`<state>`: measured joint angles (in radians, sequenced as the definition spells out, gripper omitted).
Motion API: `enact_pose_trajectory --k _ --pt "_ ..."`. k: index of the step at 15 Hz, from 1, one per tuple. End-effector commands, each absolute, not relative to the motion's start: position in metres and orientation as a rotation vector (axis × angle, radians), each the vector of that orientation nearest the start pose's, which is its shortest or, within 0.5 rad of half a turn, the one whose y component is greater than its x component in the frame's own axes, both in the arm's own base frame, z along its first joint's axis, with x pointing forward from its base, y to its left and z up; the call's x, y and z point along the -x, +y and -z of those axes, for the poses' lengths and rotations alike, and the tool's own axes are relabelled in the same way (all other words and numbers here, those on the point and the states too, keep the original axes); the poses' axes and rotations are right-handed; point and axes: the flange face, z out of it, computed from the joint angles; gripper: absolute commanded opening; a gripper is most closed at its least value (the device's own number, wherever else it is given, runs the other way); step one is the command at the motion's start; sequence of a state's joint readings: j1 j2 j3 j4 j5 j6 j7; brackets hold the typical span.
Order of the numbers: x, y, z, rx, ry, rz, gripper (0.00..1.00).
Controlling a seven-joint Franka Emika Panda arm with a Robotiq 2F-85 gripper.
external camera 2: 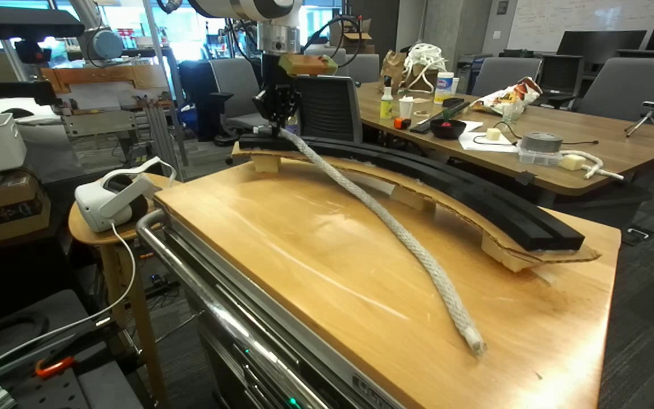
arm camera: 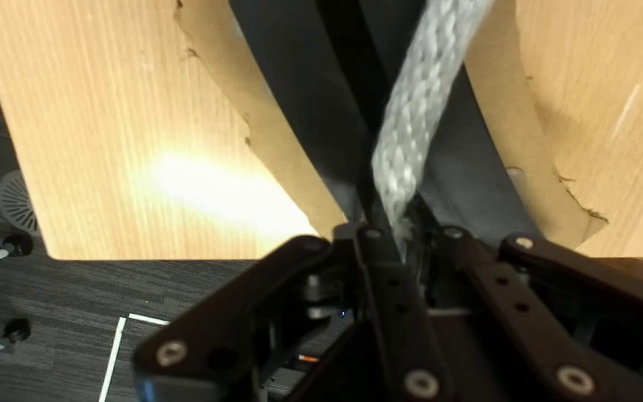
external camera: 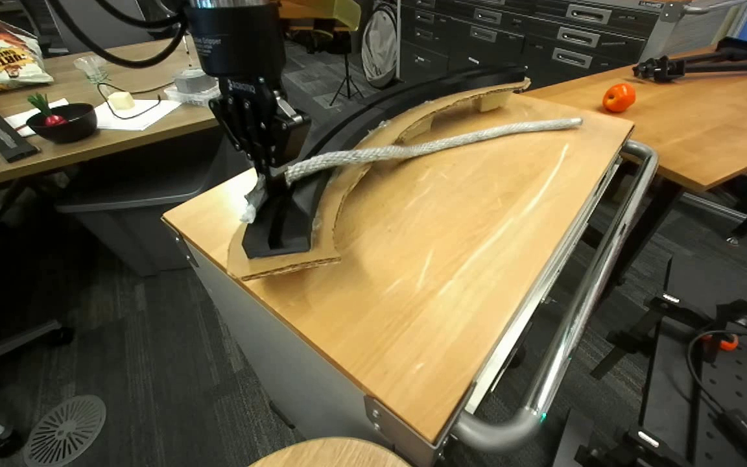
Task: Place the white rope on the curved black board
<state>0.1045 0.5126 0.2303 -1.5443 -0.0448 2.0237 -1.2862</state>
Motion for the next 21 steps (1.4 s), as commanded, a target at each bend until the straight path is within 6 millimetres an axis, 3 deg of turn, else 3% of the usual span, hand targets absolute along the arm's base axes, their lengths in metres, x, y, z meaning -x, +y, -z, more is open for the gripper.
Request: enact_pose_trajectory --k 1,10,17,18,19,21 --pt "-0.654 0.202 -0.347 -2.234 2.339 0.029 0.13" --pt "-0.637 0.200 -0.371 -2.038 2.571 -0.024 0.13" --pt "-0.627 0.203 -0.362 -1.944 2.693 0.038 0.13" --pt "-0.626 0.204 -0.363 -1.935 2.695 0.040 0.15" --pt "-0.626 0.203 -0.364 -1.937 2.691 0.031 0.39" --pt "-0.624 0.203 -0.373 -1.957 2.636 -0.029 0.42"
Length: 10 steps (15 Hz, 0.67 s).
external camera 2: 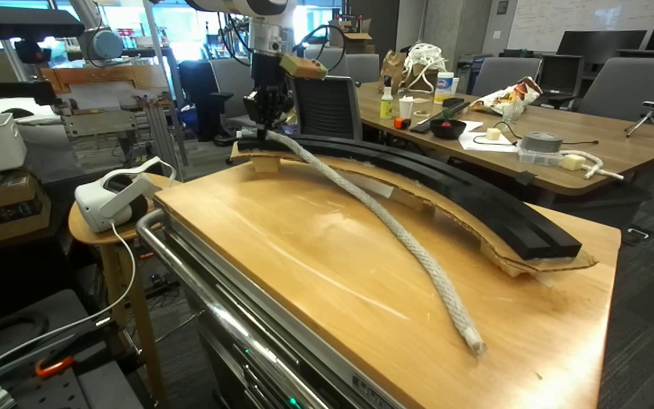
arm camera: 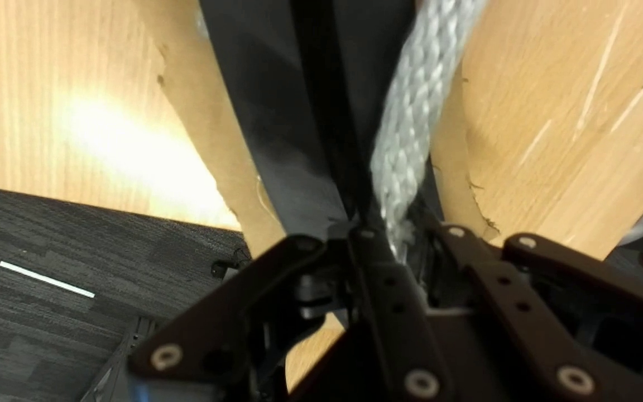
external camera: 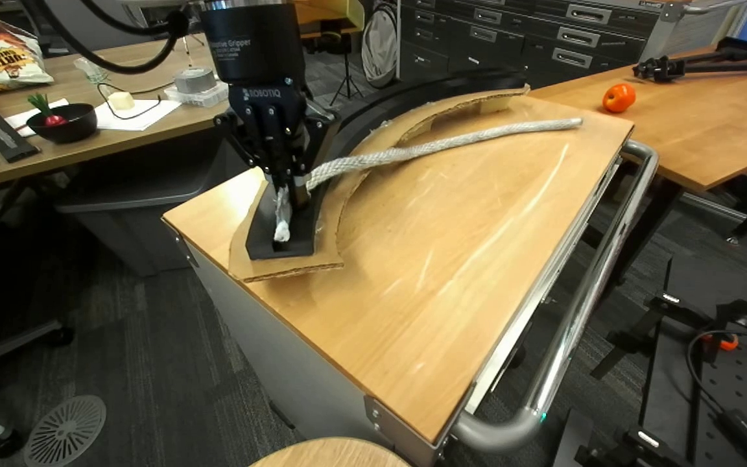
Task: Place the white rope on the curved black board
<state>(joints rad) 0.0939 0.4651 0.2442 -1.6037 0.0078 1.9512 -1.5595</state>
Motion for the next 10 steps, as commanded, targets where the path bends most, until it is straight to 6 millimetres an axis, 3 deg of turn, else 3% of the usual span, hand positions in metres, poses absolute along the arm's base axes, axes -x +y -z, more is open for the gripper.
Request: enact_pose_trajectory --k 1,7,10 --pt "-0.622 0.202 -0.381 -1.979 2.574 -0.092 0.48" --pt "-0.595 0.191 -0.433 -2.001 2.237 -0.375 0.95" --pt "-0.572 0.167 -0.444 -2.083 2.045 -0.429 1.00"
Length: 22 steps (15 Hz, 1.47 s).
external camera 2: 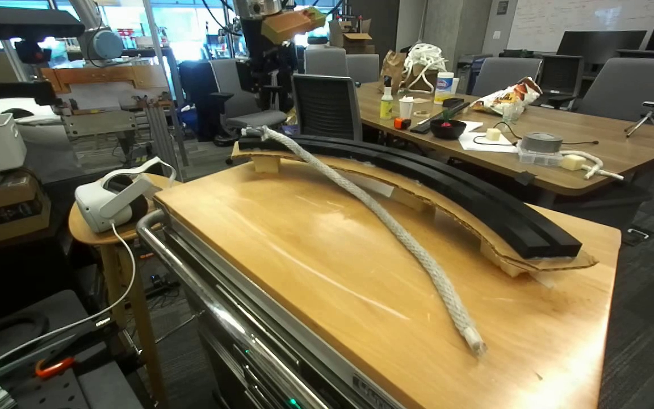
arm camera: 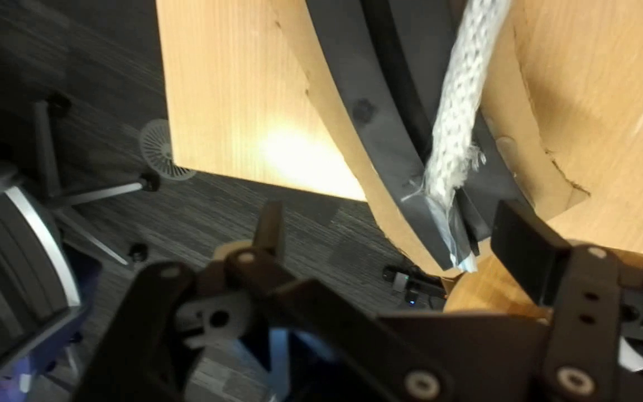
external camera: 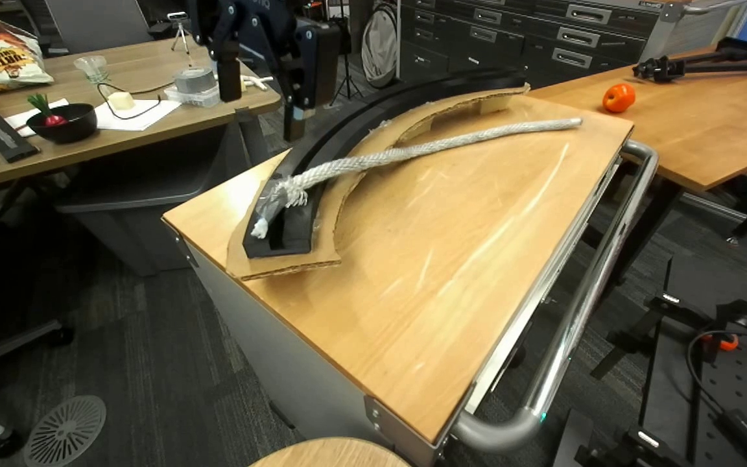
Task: Place the white rope on the curved black board
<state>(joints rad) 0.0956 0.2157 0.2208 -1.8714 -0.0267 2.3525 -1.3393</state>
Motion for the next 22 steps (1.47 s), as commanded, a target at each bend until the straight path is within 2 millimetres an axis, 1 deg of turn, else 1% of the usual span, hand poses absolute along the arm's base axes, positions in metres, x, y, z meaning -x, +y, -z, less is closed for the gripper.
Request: enact_pose_trajectory --k 1,4,5,7,8,9,10,13,16,17,18,19,21,22 --pt "-0.561 0.158 -0.445 -2.117 1.979 -0.439 1.00" --pt "-0.527 0.134 -0.443 -2.224 1.781 -0.445 1.00" --pt "-0.519 0.128 -0.442 -2.259 1.715 -0.445 1.00" --pt "-0.512 0.126 -0.441 -2.314 1.582 -0.455 1.00" --pt "-0.517 0.129 -0.443 -2.322 1.528 -0.443 1.00" --pt "-0.525 0.129 -0.435 -2.308 1.631 -0.399 1.00" --pt "-0.522 0.129 -0.435 -2.314 1.613 -0.396 1.00" --pt "-0.523 0.129 -0.429 -2.319 1.619 -0.382 1.00" --pt "-0.523 0.129 -0.429 -2.320 1.619 -0.380 1.00" --pt "-0.529 0.134 -0.432 -2.293 1.629 -0.375 1.00" --pt "-0.531 0.131 -0.434 -2.270 1.598 -0.372 1.00" --pt "-0.532 0.125 -0.437 -2.243 1.541 -0.366 1.00" --pt "-0.528 0.103 -0.438 -2.228 1.421 -0.324 1.00" --pt "-0.523 0.087 -0.436 -2.250 1.348 -0.302 1.00"
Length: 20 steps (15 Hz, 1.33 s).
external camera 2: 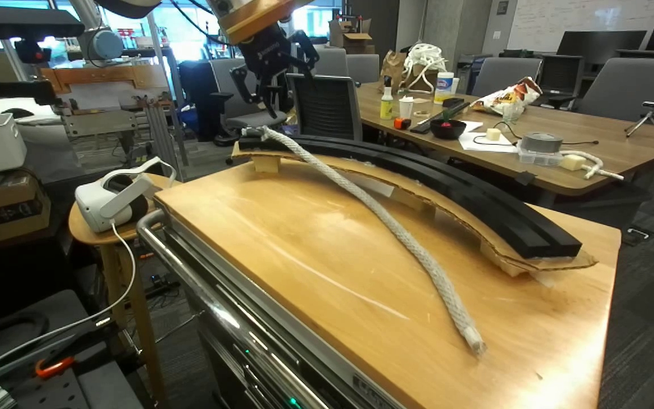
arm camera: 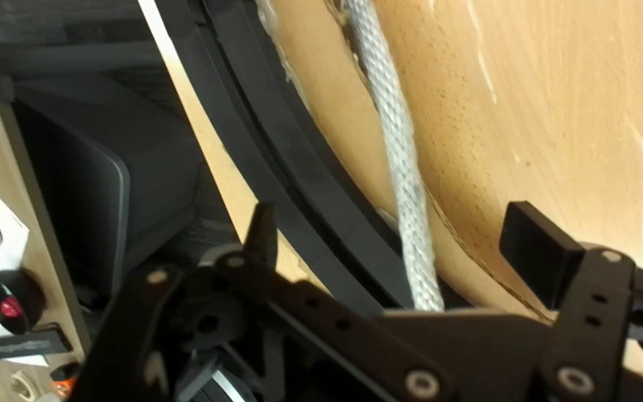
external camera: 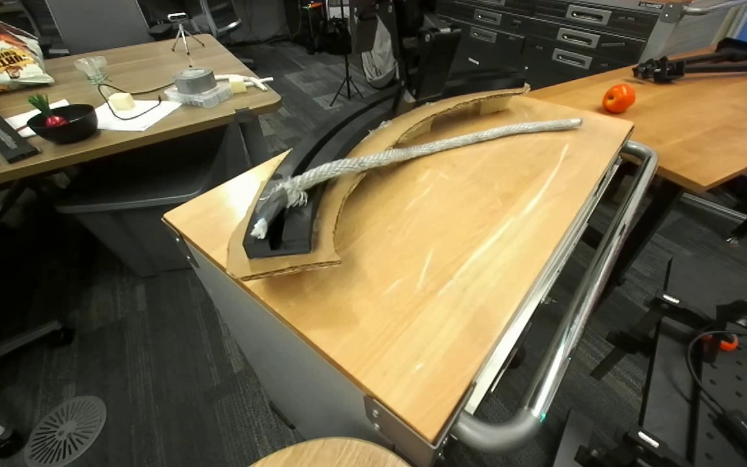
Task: Place the white rope on the curved black board
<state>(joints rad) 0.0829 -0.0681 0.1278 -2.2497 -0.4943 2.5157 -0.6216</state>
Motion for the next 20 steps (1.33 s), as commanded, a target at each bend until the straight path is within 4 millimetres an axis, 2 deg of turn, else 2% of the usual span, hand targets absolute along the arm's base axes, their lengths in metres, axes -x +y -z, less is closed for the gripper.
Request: enact_pose_trajectory --k 1,4,7,10,12,14,16,17,18,19,20 --pt "-0.520 0.073 -0.432 3.162 -1.784 0.380 1.00" --pt "-0.507 0.017 -0.409 3.233 -1.510 0.217 1.00" --pt "-0.496 -0.040 -0.383 3.211 -1.258 0.117 1.00" --pt "-0.490 -0.076 -0.377 3.183 -1.134 0.142 1.00" --pt "-0.495 -0.080 -0.386 3.196 -1.222 0.165 1.00" --pt "-0.503 -0.075 -0.390 3.222 -1.332 0.189 1.00" --pt "-0.507 -0.074 -0.384 3.165 -1.469 0.181 0.85" --pt "-0.507 -0.076 -0.380 3.131 -1.521 0.182 0.69" --pt "-0.506 -0.080 -0.375 3.059 -1.598 0.214 0.69" --pt "-0.505 -0.082 -0.373 3.021 -1.639 0.240 0.62" --pt "-0.506 -0.083 -0.376 3.008 -1.615 0.279 0.89"
